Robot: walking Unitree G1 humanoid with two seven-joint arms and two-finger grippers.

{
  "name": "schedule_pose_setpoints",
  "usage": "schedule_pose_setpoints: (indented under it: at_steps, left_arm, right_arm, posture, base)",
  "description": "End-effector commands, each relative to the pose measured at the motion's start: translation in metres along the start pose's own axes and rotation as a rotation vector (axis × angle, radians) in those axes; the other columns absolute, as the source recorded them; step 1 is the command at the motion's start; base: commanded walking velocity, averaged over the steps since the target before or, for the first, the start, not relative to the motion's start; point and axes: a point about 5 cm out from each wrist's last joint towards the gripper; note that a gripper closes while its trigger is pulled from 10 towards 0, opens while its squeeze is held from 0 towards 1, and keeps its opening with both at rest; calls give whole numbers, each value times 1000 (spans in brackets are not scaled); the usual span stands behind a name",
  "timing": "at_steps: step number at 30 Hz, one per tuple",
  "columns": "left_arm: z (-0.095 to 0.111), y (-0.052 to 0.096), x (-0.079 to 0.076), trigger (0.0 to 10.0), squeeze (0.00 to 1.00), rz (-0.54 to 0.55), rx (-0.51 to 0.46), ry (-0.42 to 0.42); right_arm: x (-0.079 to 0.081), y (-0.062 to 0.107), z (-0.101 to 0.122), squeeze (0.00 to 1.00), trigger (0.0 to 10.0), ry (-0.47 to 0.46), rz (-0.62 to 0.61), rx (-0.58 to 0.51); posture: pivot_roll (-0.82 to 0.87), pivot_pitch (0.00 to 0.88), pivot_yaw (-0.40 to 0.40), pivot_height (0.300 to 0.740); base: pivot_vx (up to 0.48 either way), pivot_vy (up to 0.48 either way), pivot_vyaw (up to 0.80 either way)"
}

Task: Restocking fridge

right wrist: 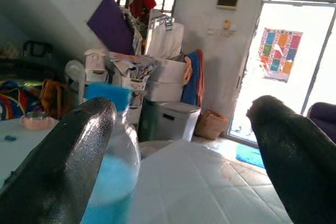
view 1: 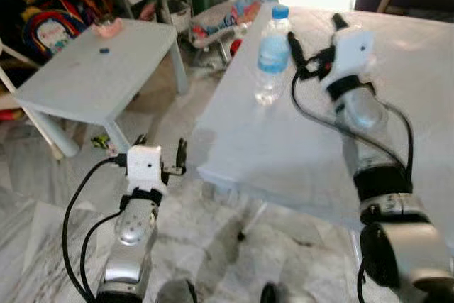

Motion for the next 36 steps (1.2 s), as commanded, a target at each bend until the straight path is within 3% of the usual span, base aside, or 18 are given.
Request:
schedule_pose_setpoints:
  at_steps: [1,4,6,14,27,36]
  left_arm:
    - [0,3,4,10000,0,8,11,-15]
    - [0,4,6,10000,0,11,15,-22]
    - [0,7,8,10000,0,13,18,-32]
    - [1,9,11,10000,0,30,22,-40]
    - [2,11,14,10000,0,15,36,-55]
    - [2,21,21,10000,0,14,51,-81]
  right_arm:
    - [2,-5,0,0,10000,0,21,14]
    - [1,-12,3,0,10000,-10,41,21]
    - [7,-21,7,0,10000,-9,109,28]
    - [18,-34,17,0,10000,-16,193,8]
    - [3,-46,20,0,10000,-69,157,95]
    - [16,-52,19,0,10000,-131,202,120]
  posture:
    - [113,79,42,740]
    - [118,88,43,740]
    - [126,100,45,740]
    - [139,101,39,740]
    - [156,118,55,740]
    - [198,144,74,740]
  base:
    - [0,0,0]
    - [0,0,0]
    - [0,0,0]
    - [0,0,0]
    - [0,0,0]
    - [0,0,0]
Point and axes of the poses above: a point about 5 cm out from each wrist's last joint towards the gripper, its own y axis pointing back from the gripper into the wrist, its own z axis along the axis of the wrist's last joint, x = y × z, and after that the axes turned 3 degrees about -y, right-handed
